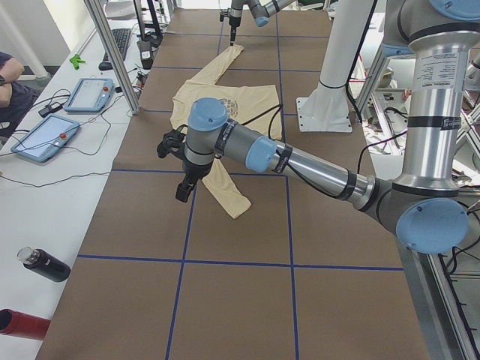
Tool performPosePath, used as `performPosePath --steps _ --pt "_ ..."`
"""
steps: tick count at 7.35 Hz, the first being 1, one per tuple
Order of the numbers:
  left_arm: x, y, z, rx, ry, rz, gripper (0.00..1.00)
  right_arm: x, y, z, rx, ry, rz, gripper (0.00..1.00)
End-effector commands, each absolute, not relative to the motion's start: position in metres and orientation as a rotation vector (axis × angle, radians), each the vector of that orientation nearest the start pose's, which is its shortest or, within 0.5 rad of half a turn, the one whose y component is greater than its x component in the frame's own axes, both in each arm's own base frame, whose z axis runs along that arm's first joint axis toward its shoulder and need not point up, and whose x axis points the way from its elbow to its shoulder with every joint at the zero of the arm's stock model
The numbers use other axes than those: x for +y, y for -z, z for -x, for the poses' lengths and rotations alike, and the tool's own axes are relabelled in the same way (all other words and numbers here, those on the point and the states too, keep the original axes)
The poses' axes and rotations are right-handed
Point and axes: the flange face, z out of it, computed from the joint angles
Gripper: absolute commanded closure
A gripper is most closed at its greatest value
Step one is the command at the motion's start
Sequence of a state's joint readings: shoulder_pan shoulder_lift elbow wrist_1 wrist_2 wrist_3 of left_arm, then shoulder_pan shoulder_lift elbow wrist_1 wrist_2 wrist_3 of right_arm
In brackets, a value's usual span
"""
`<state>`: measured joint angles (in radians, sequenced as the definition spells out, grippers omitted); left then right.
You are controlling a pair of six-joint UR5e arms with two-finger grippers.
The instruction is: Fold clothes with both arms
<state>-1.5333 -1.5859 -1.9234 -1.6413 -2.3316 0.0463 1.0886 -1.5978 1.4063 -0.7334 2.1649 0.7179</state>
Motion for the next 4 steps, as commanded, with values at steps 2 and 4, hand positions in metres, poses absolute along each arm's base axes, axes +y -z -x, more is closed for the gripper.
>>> performPosePath --steps 2,4 --pt "-0.4953 -0.4715 0.0464 0.747 -0.246 -0.418 0.0 -0.4755 -0.6749 0.1655 -0.82 -0.027 -0.178 0.43" --pt "-0.4953 -0.4715 0.0464 0.747 -0.247 -0.419 0.0 -0.4741 -0.6758 0.1647 -0.821 -0.026 -0.179 0.45"
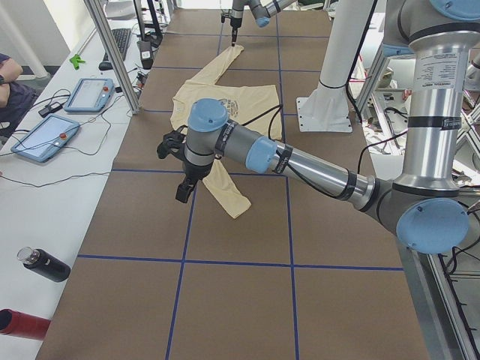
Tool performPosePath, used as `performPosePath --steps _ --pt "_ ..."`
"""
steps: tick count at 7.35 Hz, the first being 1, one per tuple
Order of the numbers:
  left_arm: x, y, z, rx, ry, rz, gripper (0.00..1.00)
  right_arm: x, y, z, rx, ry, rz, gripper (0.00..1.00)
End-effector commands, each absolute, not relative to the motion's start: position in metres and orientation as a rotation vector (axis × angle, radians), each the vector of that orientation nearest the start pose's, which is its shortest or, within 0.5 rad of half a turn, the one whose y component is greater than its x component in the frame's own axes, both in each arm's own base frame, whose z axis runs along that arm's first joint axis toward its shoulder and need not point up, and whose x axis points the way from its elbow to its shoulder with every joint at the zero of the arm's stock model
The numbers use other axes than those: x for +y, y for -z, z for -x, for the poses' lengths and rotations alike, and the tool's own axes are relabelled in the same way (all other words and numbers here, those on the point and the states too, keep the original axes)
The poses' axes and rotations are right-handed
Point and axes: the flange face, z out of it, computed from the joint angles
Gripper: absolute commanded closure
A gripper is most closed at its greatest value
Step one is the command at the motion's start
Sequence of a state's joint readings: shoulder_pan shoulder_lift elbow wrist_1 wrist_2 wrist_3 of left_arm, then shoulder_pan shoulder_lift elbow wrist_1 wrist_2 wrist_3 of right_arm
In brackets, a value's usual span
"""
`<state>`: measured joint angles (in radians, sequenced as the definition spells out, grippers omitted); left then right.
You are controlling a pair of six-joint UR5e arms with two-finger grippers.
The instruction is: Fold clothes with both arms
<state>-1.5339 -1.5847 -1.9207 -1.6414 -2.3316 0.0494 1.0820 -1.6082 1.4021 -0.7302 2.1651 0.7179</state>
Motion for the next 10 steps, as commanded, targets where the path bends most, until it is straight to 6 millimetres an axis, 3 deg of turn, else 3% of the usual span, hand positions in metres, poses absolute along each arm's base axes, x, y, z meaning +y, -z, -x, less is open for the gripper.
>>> performPosePath --steps 1,5,8,9,10 --pt "-0.495 -0.472 0.046 0.747 -0.247 -0.419 0.0 -0.472 -0.678 0.164 -0.819 -0.028 -0.175 0.45" --pt "-0.495 -0.472 0.046 0.747 -0.249 -0.419 0.0 -0.469 -0.682 0.162 -0.814 -0.031 -0.17 0.47" --pt "-0.495 -0.471 0.046 0.747 -0.249 -0.421 0.0 -0.468 -0.684 0.162 -0.812 -0.032 -0.165 0.69" --pt "-0.495 -0.471 0.046 0.747 -0.249 -0.419 0.0 -0.468 -0.681 0.163 -0.816 -0.034 -0.167 0.97" --pt "-0.495 -0.472 0.046 0.747 -0.249 -0.419 0.0 -0.47 -0.672 0.164 -0.833 -0.068 -0.159 1.0"
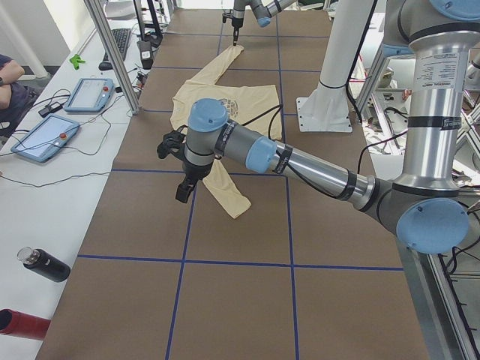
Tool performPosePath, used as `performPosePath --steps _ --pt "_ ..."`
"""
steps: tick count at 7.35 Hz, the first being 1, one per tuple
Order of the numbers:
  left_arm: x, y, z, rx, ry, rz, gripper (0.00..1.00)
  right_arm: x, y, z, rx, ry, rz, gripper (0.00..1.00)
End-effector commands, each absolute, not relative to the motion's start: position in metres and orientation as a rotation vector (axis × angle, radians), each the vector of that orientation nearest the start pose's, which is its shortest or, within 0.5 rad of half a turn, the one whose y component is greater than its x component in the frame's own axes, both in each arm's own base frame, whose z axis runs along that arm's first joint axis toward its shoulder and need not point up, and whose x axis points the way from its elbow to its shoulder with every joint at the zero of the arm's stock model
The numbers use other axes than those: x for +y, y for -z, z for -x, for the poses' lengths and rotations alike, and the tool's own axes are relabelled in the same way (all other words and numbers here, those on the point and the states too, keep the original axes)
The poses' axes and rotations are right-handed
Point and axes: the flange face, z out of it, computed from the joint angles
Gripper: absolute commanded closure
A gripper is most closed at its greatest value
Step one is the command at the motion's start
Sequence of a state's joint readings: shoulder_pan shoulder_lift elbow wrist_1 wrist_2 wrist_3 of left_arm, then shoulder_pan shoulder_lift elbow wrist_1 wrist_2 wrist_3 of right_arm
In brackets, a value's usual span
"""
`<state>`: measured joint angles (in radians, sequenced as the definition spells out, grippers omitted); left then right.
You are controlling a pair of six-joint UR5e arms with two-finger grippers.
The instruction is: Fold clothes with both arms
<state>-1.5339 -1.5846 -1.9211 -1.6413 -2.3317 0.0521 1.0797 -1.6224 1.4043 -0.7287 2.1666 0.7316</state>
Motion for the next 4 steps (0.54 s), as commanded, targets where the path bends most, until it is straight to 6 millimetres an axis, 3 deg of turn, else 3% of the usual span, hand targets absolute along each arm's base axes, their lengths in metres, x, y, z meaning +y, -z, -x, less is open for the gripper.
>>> performPosePath --steps 1,3,4 --pt "-0.495 -0.471 0.046 0.748 -0.249 -0.419 0.0 -0.474 -0.654 0.167 -0.852 -0.07 -0.174 1.0" --pt "-0.495 -0.472 0.046 0.747 -0.249 -0.419 0.0 -0.483 -0.612 0.174 -0.891 -0.059 -0.188 1.0" --pt "-0.495 -0.472 0.046 0.747 -0.249 -0.419 0.0 -0.494 -0.552 0.18 -0.916 -0.12 -0.172 1.0"
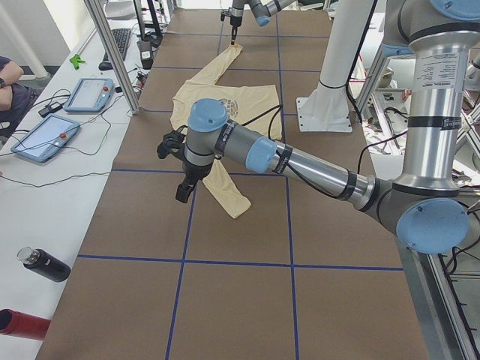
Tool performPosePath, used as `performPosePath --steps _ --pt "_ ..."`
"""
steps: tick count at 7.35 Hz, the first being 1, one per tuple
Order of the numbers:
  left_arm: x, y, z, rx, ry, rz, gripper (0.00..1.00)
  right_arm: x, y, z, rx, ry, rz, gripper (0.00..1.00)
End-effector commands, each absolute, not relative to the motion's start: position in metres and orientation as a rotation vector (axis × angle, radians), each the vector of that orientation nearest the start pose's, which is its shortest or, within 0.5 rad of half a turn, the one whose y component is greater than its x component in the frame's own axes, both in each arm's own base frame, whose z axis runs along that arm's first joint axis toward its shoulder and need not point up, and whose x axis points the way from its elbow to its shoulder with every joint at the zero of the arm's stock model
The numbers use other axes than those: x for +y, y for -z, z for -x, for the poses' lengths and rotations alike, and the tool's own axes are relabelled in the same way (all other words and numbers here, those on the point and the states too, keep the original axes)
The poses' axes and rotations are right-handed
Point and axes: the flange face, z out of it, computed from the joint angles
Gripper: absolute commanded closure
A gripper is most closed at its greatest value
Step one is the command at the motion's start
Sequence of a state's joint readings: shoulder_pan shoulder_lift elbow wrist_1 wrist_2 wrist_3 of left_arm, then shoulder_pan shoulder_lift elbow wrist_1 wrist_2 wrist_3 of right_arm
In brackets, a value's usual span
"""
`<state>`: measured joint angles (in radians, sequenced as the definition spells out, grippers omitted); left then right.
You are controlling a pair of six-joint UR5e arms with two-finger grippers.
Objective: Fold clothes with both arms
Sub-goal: 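Grasp the sleeve with the right gripper and lay it across the shirt body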
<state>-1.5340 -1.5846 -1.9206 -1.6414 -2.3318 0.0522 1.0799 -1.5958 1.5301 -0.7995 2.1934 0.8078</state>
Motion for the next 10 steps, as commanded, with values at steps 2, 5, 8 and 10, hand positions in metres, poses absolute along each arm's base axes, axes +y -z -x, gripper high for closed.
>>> performPosePath --steps 2,5,8,10 --pt "-0.496 -0.473 0.046 0.747 -0.247 -0.416 0.0 -0.52 -0.425 0.193 -0.943 -0.232 -0.146 1.0" --pt "-0.495 -0.473 0.046 0.748 -0.247 -0.415 0.0 -0.553 -0.253 0.286 -0.943 -0.324 -0.098 1.0" --pt "-0.495 -0.475 0.046 0.749 -0.244 -0.41 0.0 -0.531 -0.148 0.399 -0.968 -0.373 -0.17 1.0" --pt "-0.496 -0.48 0.046 0.75 -0.242 -0.401 0.0 -0.541 -0.083 0.488 -0.951 -0.408 -0.174 1.0"
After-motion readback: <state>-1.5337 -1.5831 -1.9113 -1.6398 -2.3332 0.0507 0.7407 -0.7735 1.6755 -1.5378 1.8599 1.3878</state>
